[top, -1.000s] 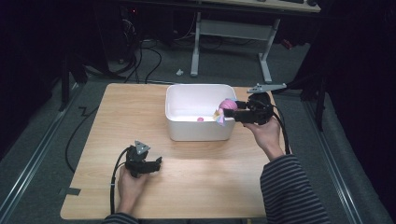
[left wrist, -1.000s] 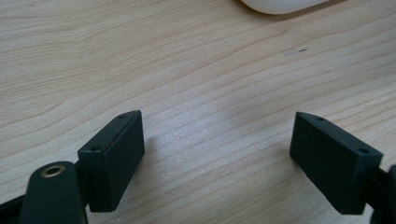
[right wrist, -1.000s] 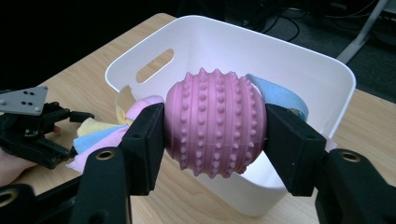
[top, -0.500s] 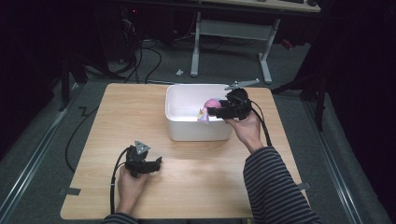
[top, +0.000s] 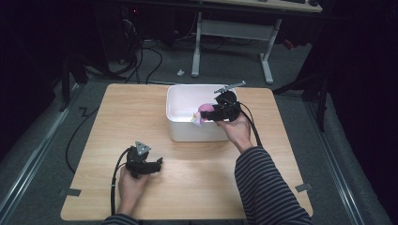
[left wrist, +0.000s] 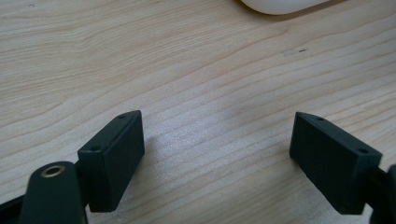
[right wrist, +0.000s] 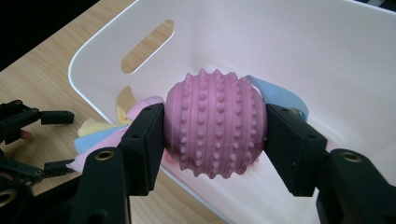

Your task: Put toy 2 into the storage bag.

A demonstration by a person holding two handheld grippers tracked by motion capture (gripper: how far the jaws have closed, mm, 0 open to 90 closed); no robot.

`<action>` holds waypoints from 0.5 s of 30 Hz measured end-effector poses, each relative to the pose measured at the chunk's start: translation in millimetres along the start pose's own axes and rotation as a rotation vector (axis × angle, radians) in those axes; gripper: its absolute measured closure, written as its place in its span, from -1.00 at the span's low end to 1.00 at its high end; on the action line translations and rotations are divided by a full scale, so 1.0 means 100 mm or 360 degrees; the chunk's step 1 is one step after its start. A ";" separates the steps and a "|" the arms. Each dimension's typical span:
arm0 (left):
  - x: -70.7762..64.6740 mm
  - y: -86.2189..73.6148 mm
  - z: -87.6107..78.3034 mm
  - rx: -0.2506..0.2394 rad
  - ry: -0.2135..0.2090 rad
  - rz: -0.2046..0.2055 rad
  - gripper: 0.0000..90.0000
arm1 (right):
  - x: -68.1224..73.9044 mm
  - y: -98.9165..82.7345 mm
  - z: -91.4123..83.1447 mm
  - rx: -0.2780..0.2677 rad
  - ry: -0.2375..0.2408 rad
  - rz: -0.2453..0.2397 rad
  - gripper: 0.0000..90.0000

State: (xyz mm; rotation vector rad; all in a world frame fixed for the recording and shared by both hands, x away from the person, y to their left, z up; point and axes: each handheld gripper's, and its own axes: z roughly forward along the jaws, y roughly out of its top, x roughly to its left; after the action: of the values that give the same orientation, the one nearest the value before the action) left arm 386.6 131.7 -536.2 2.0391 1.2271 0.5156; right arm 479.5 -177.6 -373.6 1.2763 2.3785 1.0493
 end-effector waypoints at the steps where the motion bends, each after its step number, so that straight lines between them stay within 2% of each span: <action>1: 0.00 0.00 0.00 -0.0001 0.0000 -0.0001 -0.59 | 0.00 0.00 0.01 0.0005 0.0005 0.0006 -0.10; 7: 0.00 0.00 0.00 -0.0001 0.0000 -0.0004 -0.59 | -0.02 -0.06 0.03 0.0014 0.0017 0.0017 -0.13; 10: 0.00 0.00 0.00 -0.0002 0.0001 -0.0005 -0.59 | -0.03 -0.10 0.00 -0.0009 0.0035 0.0025 -0.17; 15: 0.00 0.00 0.00 -0.0003 0.0002 -0.0007 -0.58 | -0.05 -0.17 -0.13 -0.0081 0.0009 0.0006 -0.16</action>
State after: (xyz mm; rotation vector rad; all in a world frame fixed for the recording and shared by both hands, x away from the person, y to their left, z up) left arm 386.7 131.9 -536.2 2.0346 1.2310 0.5162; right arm 464.9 -193.9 -377.3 1.2624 2.3386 1.1083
